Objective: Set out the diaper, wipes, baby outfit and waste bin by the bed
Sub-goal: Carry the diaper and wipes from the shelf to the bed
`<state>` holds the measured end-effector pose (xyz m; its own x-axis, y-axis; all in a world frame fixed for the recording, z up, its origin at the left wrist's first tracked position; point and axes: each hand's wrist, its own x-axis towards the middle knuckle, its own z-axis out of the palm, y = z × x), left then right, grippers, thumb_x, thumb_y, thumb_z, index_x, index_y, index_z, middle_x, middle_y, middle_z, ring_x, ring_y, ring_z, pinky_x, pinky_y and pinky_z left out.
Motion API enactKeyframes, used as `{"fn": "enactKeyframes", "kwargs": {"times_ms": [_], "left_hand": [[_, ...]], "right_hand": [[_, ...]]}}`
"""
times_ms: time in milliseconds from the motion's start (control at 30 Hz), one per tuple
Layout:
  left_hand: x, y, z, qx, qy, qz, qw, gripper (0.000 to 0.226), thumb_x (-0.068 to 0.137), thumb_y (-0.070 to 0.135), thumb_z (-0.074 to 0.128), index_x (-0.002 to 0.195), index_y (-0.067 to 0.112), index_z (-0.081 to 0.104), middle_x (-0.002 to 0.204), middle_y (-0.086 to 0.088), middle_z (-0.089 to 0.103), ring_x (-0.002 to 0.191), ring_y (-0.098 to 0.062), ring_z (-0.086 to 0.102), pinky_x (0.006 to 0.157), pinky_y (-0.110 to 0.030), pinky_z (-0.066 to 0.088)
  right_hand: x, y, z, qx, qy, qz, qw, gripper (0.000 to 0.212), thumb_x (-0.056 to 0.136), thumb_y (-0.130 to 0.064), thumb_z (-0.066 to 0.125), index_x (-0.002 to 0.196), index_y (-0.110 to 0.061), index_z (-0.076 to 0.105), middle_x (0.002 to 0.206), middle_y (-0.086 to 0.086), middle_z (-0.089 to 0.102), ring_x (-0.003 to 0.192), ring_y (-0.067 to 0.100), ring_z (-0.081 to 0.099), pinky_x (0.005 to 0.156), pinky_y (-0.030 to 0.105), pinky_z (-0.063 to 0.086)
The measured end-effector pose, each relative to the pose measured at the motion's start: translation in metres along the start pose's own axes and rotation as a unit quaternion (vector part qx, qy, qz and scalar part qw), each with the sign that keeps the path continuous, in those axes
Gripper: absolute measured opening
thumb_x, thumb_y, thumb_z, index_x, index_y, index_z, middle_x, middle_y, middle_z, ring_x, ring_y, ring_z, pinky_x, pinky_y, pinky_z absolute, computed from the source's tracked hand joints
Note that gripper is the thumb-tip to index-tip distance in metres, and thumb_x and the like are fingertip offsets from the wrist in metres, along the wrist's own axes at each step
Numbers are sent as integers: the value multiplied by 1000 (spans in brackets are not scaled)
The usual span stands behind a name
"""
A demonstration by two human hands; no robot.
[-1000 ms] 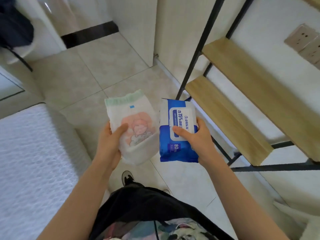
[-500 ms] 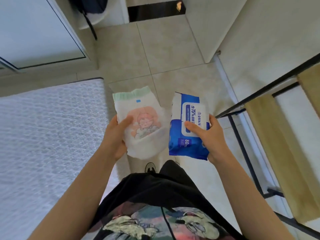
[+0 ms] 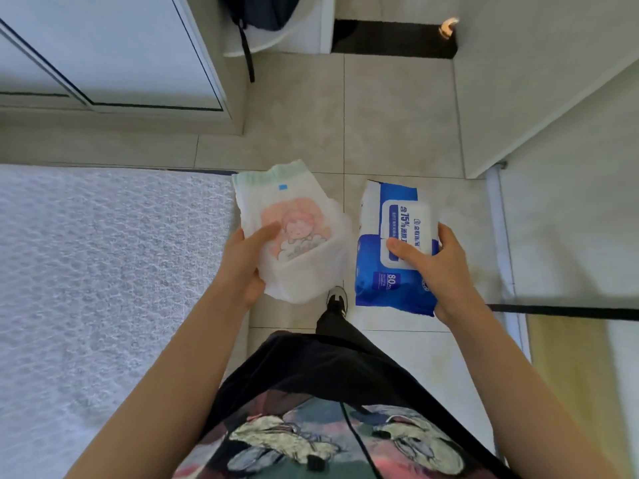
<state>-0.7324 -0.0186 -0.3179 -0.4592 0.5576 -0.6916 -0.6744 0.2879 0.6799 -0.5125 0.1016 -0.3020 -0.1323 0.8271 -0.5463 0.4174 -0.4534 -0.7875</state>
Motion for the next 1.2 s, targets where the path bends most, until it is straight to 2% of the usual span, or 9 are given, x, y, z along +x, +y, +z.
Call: {"fn": "enactKeyframes", "kwargs": {"times_ms": [67,200,467,533,700,833,967,1100,1200], "left_hand": [[14,11,13,-3,27,11,1000,23,91,8,61,113,8,64,99,-10,76,87,-25,74,65,-33,60],[41,31,27,-11,62,18,998,31,91,11,62,121,8,62,108,-12,74,95,-28,72,80,-42,59],[100,84,18,-79,110,18,991,29,91,11,61,120,7,62,108,-15,73,95,-30,72,76,-42,60],[119,103,8,-95,125,24,987,29,91,12,61,120,7,63,108,-15,73,95,-31,72,75,-42,60],[165,159,-29,-135,159,35,977,31,91,12,61,122,6,61,110,-16,73,98,-33,71,77,-45,59],[194,197,-57,-157,188,57,968,36,90,13,63,125,7,60,116,-19,69,102,-36,69,84,-49,56],[213,228,-74,-179,195,79,961,36,92,14,61,127,7,59,118,-19,69,105,-36,68,88,-51,54],[233,247,-88,-222,214,86,947,40,91,17,61,130,8,57,122,-20,66,110,-38,65,92,-53,52],[249,261,-94,-244,240,88,936,38,92,17,60,129,8,58,119,-18,68,107,-37,66,89,-52,54]], "right_hand": [[26,-21,-1,-19,-23,-10,1000,66,73,-31,80,129,-19,46,120,2,62,105,19,62,87,42,56],[70,-61,6,-39,-53,-23,998,66,74,-29,79,130,-20,45,119,1,61,104,17,62,84,37,56],[146,-128,68,-73,-117,-26,990,65,73,-28,80,128,-19,47,120,3,62,104,19,63,88,45,56],[166,-148,93,-83,-135,-34,987,64,73,-28,80,128,-19,47,119,2,62,103,19,63,85,42,57],[208,-210,171,-112,-191,-81,972,62,73,-28,80,124,-24,45,108,-7,61,92,8,63,66,22,54],[230,-253,227,-130,-235,-103,958,66,71,-28,82,125,-25,45,107,-10,61,93,8,64,70,26,56],[251,-287,273,-133,-266,-116,948,66,72,-29,80,127,-25,44,103,-13,62,89,6,65,61,18,54],[271,-314,309,-153,-293,-118,936,65,72,-30,80,127,-25,45,104,-13,62,90,8,65,61,20,54],[288,-334,338,-175,-321,-122,923,63,73,-30,79,125,-26,45,101,-14,62,87,6,65,55,15,52]]}}
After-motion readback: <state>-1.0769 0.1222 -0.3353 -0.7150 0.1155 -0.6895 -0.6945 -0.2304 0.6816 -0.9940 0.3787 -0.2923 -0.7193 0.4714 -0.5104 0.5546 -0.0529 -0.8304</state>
